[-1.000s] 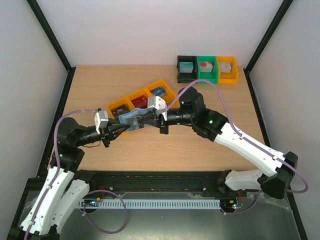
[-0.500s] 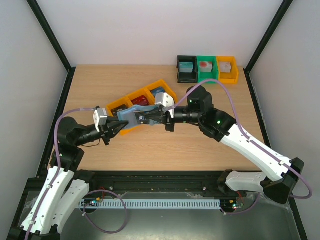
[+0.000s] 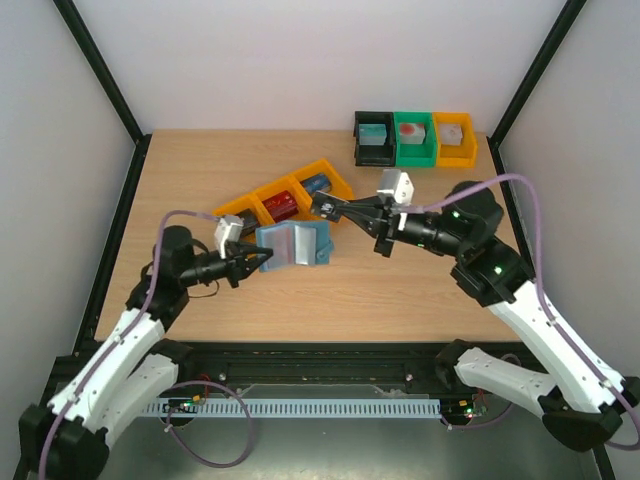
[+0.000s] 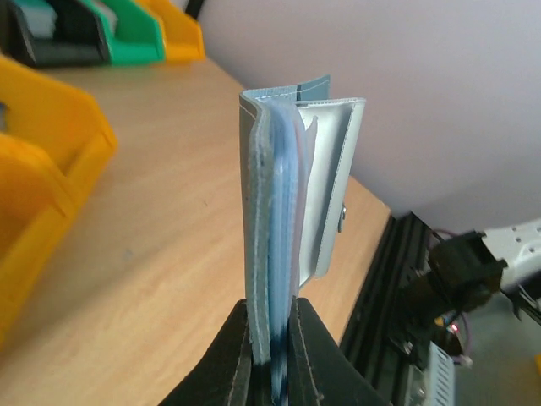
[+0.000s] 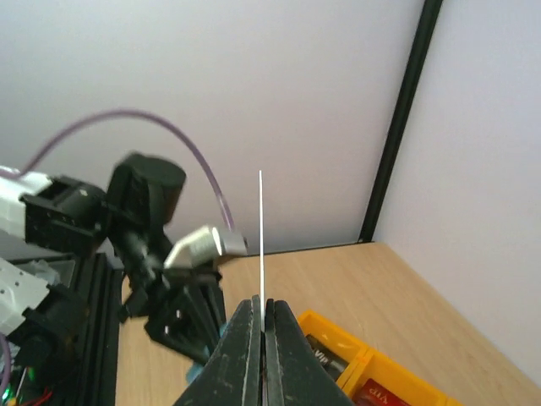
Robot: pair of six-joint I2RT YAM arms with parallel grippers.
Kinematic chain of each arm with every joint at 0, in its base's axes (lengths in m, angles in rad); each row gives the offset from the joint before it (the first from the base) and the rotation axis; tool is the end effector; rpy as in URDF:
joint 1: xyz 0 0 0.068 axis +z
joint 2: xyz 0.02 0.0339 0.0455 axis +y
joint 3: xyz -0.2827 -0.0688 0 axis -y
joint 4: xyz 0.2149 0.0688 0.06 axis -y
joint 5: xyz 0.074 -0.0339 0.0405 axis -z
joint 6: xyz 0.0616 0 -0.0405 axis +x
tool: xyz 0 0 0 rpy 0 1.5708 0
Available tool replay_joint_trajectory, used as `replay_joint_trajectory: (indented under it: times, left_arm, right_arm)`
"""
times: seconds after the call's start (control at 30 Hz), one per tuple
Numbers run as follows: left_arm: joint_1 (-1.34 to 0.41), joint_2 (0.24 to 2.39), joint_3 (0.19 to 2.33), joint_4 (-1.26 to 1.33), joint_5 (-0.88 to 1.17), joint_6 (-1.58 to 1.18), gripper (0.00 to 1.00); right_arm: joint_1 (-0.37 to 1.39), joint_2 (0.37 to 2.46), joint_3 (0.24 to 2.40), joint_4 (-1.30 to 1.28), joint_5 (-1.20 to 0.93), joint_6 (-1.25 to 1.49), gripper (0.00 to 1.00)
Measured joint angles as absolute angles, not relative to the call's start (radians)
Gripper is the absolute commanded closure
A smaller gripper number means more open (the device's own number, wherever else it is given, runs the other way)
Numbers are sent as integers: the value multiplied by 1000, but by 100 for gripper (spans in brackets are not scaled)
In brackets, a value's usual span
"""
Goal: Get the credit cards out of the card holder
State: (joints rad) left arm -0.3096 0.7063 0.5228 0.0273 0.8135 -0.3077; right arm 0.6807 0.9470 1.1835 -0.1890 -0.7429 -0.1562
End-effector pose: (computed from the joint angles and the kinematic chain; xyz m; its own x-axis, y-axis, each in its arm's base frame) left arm 0.1217 -0.0859 0.2987 -0.4117 -0.0868 -0.9072 0.8062 0.4295 -0.4069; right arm 0.1051 0.1387 0.4573 0.1902 0.0066 -0.9817 -0.9708 0.1500 -0.1871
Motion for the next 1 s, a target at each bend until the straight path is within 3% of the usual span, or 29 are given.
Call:
replay_joint_trajectory:
  times: [0.37, 0.53, 0.7, 0.83, 1.0]
  left_arm:
    - [-696, 1065, 478, 162, 763, -321, 98]
    - [-713, 1255, 478, 244, 746, -335, 96]
    - [-713, 1309, 452, 287, 658, -355, 50]
    - [-713, 1271, 417, 297, 509, -370, 33]
    - [-698, 1179, 410, 243, 400, -344, 26]
  right_arm:
    - [681, 746, 1076, -177, -504, 61, 98]
    - [681, 735, 1038, -194, -411, 181, 98]
    - [681, 739, 999, -215, -374, 271, 98]
    - [681, 787, 1009, -243, -361, 300, 98]
    - [681, 871, 1040, -273, -356, 305, 98]
